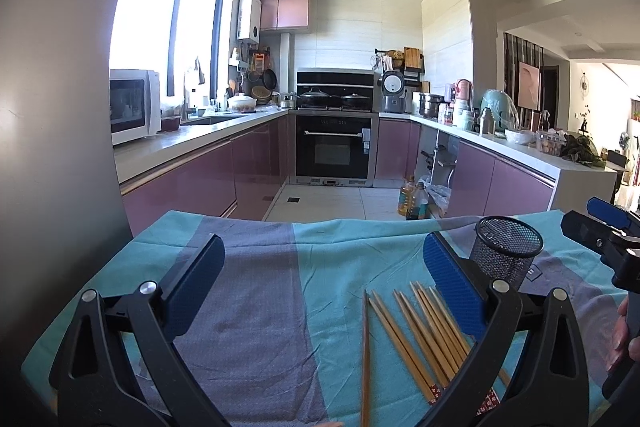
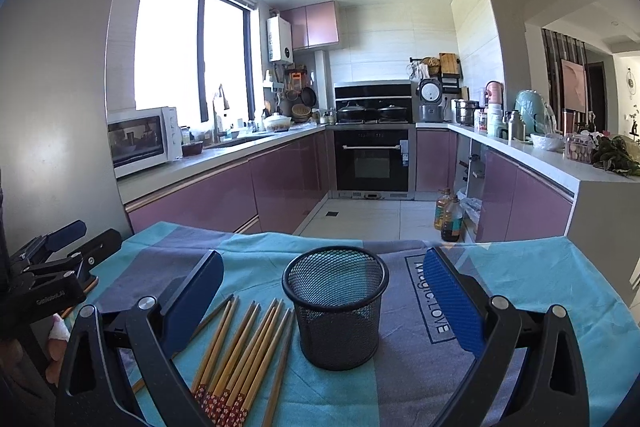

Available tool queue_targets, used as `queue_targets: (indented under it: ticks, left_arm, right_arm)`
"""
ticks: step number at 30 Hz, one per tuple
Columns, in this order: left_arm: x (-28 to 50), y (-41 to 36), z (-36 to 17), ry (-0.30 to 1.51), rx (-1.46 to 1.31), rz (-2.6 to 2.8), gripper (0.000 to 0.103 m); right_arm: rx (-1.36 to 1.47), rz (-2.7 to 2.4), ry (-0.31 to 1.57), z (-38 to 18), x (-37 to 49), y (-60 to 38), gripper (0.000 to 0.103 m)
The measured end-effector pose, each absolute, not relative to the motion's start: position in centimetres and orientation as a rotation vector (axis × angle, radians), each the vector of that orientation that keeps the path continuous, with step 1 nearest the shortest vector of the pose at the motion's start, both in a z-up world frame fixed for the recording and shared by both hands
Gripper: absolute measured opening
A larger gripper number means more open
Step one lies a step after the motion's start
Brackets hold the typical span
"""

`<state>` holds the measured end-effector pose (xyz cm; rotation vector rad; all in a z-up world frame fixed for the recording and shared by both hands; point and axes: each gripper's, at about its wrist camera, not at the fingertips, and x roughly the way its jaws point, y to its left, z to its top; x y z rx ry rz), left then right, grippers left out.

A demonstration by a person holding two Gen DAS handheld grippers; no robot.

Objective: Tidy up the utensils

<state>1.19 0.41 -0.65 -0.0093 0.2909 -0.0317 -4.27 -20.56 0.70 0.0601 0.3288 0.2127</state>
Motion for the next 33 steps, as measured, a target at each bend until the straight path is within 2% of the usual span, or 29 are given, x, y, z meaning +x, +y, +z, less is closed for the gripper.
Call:
queue_targets:
  ticks: [7, 8, 10, 11, 13, 16, 21, 24, 28, 29, 30, 31, 32, 33]
  left_arm:
    - [4.3, 1.3, -3.3, 0.489, 0.043, -0.088, 0.097]
    - [4.8, 1.2, -3.9, 0.525, 0.049, -0.102, 0.093]
    - [5.7, 1.2, -4.9, 0.592, 0.057, -0.136, 0.086]
    - [6.1, 1.1, -5.5, 0.618, 0.062, -0.145, 0.084]
    - [6.8, 0.9, -6.4, 0.663, 0.074, -0.169, 0.079]
    - [7.5, 0.3, -8.0, 0.713, 0.084, -0.216, 0.069]
    - [9.0, -1.4, -9.7, 0.786, 0.126, -0.262, 0.056]
    - [10.0, -2.4, -10.7, 0.828, 0.148, -0.279, 0.043]
    - [11.7, -3.2, -11.8, 0.893, 0.141, -0.299, 0.025]
    - [12.1, -3.3, -12.0, 0.898, 0.135, -0.297, 0.024]
    - [12.4, -3.4, -12.1, 0.898, 0.126, -0.296, 0.024]
    - [12.6, -3.3, -12.1, 0.902, 0.115, -0.295, 0.018]
    - [12.8, -3.3, -12.1, 0.907, 0.101, -0.296, 0.010]
    - [13.1, -3.2, -12.3, 0.914, 0.082, -0.297, 0.009]
  right_arm:
    - [0.011, 0.354, 0.622, -3.0, -2.3, -19.0, 0.095]
    - [-0.001, 0.351, 0.669, -3.9, -1.8, -18.8, 0.092]
    - [-0.006, 0.354, 0.742, -5.2, -1.0, -18.3, 0.077]
    - [-0.003, 0.356, 0.778, -5.9, -0.5, -18.0, 0.074]
    - [0.000, 0.348, 0.840, -7.0, 0.3, -17.5, 0.061]
    - [0.019, 0.340, 0.898, -8.1, 1.2, -17.2, 0.048]
    - [-0.014, 0.334, 0.912, -8.2, 1.8, -15.6, 0.041]
    - [-0.055, 0.324, 0.918, -8.3, 2.4, -14.8, 0.036]
    - [-0.066, 0.331, 0.920, -8.4, 2.9, -14.3, 0.023]
    - [-0.061, 0.333, 0.922, -8.4, 3.0, -14.3, 0.021]
    - [-0.045, 0.339, 0.925, -8.4, 3.0, -14.6, 0.015]
    - [-0.018, 0.354, 0.930, -8.4, 3.0, -14.9, 0.009]
    - [-0.001, 0.357, 0.932, -8.4, 3.1, -15.1, 0.008]
    - [0.009, 0.358, 0.931, -8.4, 3.1, -15.3, 0.007]
